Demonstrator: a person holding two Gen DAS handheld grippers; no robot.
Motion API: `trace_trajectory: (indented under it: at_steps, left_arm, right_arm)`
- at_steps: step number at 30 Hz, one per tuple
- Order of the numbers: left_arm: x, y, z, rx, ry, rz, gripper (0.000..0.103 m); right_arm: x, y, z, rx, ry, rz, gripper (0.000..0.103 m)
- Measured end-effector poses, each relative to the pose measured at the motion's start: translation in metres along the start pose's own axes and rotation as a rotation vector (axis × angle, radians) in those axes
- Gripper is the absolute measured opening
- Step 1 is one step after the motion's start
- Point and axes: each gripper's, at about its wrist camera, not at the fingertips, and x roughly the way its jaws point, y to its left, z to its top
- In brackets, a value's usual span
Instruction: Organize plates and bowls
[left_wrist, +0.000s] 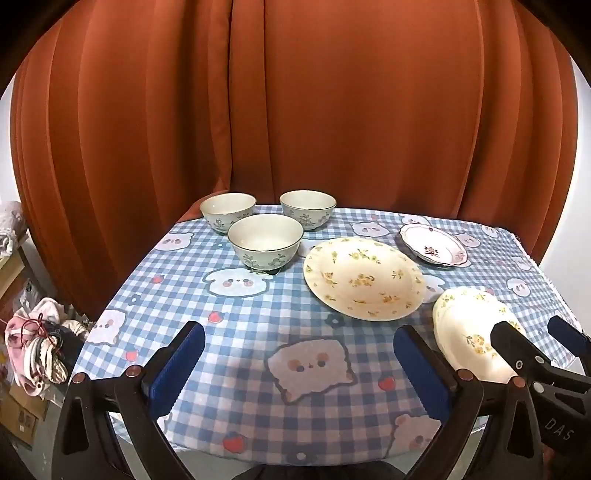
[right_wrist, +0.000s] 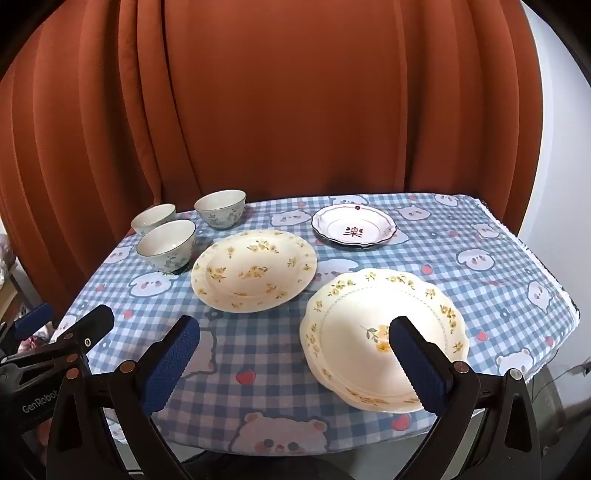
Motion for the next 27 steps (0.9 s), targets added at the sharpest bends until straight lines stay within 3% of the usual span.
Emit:
trace_trajectory:
  at_steps: [8,27]
  left_arm:
    - [-0.013,-0.019,-0.003,0.024,-0.013,0.017,0.103]
    - [-0.004,-0.019,0.0,0.016,0.003,0.022,0.102]
  right_arm:
    - [-0.008,-0.007,0.001,-0.014,-0.024,-0.012,0.103]
    - [0.001,-0.022,0.001,0.003,-0.003,-0.012,0.103]
